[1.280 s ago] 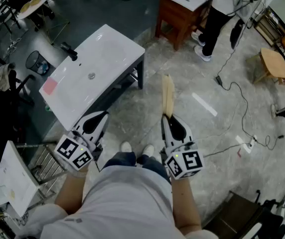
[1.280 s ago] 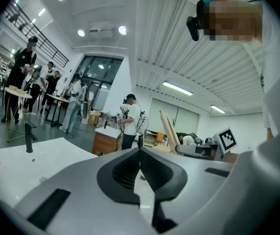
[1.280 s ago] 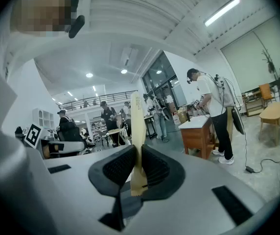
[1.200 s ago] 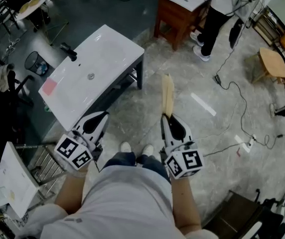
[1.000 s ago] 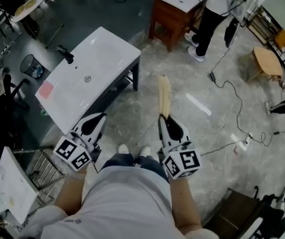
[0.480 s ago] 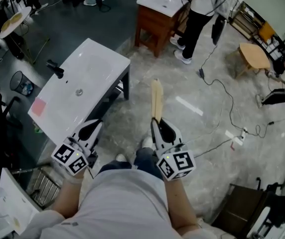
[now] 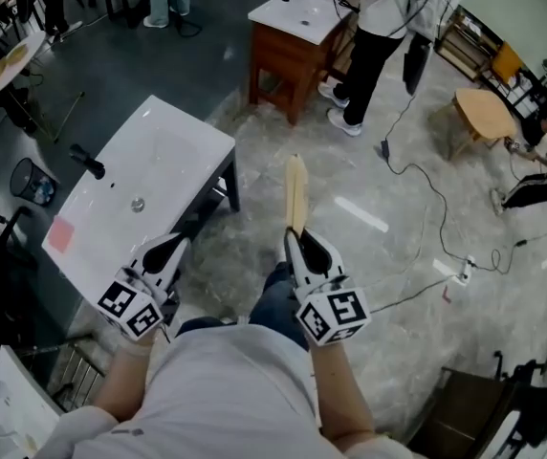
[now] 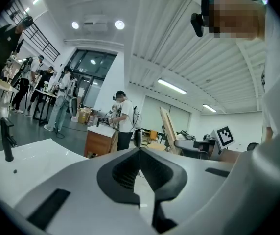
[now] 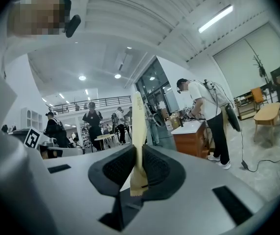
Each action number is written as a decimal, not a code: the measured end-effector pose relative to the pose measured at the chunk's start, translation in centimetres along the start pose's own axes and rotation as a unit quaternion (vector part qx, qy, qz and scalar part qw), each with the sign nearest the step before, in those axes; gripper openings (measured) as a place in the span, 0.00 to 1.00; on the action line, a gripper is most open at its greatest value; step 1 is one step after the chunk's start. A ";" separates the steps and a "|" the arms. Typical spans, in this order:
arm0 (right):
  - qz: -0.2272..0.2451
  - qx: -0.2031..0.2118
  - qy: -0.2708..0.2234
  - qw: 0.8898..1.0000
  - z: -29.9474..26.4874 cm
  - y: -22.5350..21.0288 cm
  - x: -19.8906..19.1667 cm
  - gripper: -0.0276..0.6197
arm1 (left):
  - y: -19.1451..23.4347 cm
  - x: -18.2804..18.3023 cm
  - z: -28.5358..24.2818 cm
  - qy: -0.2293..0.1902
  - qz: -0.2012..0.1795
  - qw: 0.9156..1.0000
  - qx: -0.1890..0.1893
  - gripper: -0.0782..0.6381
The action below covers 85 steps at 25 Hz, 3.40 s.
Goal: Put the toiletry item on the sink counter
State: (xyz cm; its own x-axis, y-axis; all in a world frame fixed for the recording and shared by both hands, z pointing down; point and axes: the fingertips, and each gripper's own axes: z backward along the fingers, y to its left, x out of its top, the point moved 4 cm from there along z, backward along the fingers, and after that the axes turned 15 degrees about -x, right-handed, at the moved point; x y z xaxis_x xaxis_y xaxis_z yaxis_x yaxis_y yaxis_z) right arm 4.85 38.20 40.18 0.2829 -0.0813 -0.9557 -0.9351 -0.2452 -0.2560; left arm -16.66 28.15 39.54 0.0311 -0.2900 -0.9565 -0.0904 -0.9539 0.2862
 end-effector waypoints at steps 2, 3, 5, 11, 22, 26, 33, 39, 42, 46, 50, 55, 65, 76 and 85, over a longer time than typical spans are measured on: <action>0.002 0.006 0.001 1.000 -2.2 -1.4 0.0 0.13 | 1.7 0.2 -1.5 -0.005 0.000 1.000 0.007 0.13; 0.001 0.008 0.002 1.000 -3.3 -2.0 0.0 0.13 | 2.5 0.3 -2.2 -0.007 0.000 1.000 0.011 0.13; -0.004 0.011 0.006 1.000 -5.6 -3.2 0.0 0.13 | 4.1 0.4 -3.6 -0.009 0.002 1.000 0.019 0.13; -0.013 0.029 0.030 0.999 -13.1 -6.2 -0.1 0.13 | 9.4 0.5 -8.0 -0.005 0.011 0.999 0.045 0.13; -0.008 0.107 0.079 0.991 -28.8 -10.1 2.0 0.13 | 18.8 2.9 -15.6 -0.023 0.031 0.992 0.124 0.13; -0.001 0.153 0.101 0.983 -34.5 -10.7 4.5 0.13 | 21.3 4.8 -18.2 -0.030 0.040 0.985 0.167 0.13; 0.025 0.239 0.138 0.961 -42.5 -10.7 7.5 0.13 | 24.7 7.5 -21.4 -0.037 0.053 0.967 0.245 0.13; 0.047 0.290 0.184 0.938 -46.8 -8.8 7.9 0.13 | 26.3 9.2 -21.7 -0.044 0.062 0.950 0.302 0.13; 0.057 0.306 0.197 0.930 -47.9 -7.7 8.8 0.13 | 26.4 10.1 -21.5 -0.049 0.066 0.943 0.322 0.13; 0.065 0.324 0.208 0.921 -48.8 -5.5 8.8 0.13 | 26.7 10.7 -20.1 -0.056 0.072 0.936 0.340 0.13; 0.079 0.343 0.217 0.910 -49.8 -3.6 7.7 0.13 | 27.3 10.5 -18.9 -0.059 0.074 0.932 0.351 0.13; 0.088 0.353 0.230 0.903 -51.0 -1.0 6.4 0.13 | 28.4 10.4 -17.4 -0.059 0.073 0.929 0.358 0.13; 0.097 0.361 0.259 0.891 -54.1 4.5 2.6 0.13 | 32.3 10.0 -13.2 -0.061 0.078 0.921 0.378 0.13; 0.110 0.362 0.300 0.876 -58.3 9.9 -3.2 0.13 | 36.3 8.8 -9.1 -0.070 0.094 0.911 0.394 0.13; 0.129 0.344 0.333 0.869 -61.8 13.7 -8.6 0.13 | 40.1 7.3 -6.5 -0.068 0.120 0.907 0.397 0.13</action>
State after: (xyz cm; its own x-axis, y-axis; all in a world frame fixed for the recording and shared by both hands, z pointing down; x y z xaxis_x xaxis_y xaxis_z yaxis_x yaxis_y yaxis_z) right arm 2.76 -24.19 53.91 -0.1079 -0.6441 -0.7573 -0.8271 0.4809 -0.2911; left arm -13.63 -12.77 44.38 -0.2036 -0.4181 -0.8853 -0.7683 -0.4923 0.4092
